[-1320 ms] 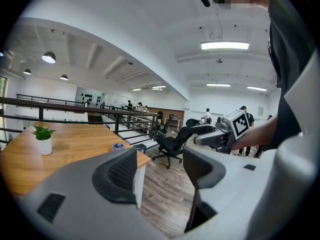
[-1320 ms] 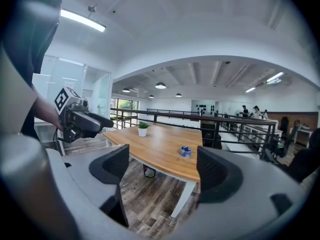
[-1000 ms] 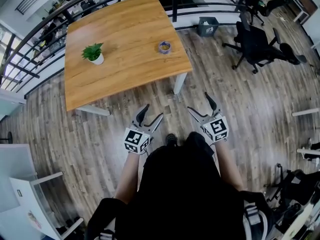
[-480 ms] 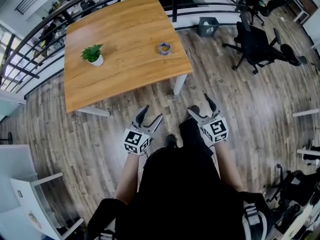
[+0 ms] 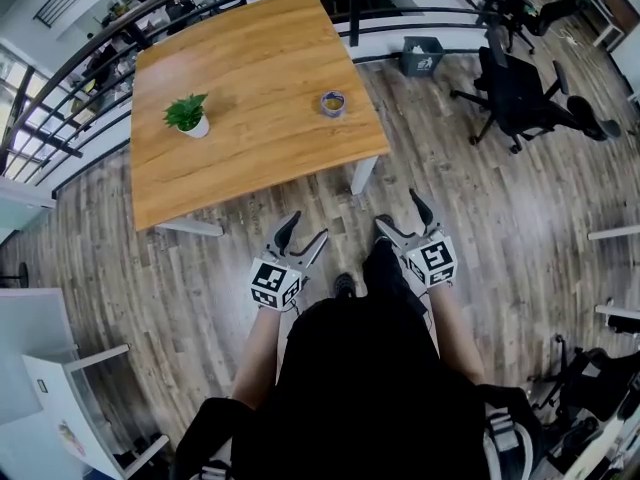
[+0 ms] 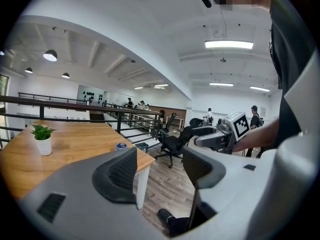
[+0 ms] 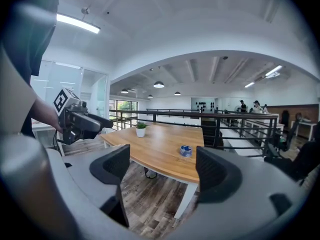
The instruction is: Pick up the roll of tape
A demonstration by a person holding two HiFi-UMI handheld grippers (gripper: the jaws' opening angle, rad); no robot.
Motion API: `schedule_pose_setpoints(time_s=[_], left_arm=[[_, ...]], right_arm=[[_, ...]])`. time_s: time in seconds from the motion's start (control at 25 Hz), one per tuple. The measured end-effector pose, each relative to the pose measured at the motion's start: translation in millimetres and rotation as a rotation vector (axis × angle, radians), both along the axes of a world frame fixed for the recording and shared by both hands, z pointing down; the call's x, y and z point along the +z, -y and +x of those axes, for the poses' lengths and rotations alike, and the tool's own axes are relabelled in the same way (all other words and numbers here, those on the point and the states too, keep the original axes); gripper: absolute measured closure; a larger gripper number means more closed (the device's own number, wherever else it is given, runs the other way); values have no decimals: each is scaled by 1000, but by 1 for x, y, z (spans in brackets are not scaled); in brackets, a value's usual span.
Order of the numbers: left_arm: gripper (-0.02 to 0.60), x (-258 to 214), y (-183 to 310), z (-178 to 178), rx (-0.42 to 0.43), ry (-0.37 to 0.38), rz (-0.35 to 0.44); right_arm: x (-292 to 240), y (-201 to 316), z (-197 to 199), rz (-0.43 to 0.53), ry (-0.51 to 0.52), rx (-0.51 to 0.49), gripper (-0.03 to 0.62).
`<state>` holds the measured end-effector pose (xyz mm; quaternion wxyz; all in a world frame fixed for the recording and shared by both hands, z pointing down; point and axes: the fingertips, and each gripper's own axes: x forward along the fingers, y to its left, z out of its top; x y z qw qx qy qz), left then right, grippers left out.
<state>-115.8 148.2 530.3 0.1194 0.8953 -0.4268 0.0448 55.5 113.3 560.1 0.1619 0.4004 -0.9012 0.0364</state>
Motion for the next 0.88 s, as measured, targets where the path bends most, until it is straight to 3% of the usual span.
schedule_pose_setpoints(time_s=[0.88], left_arm=[[293,3,71,1,-65,10,-43]], right_arm=[[4,85,-4,-26,42,-55,180]])
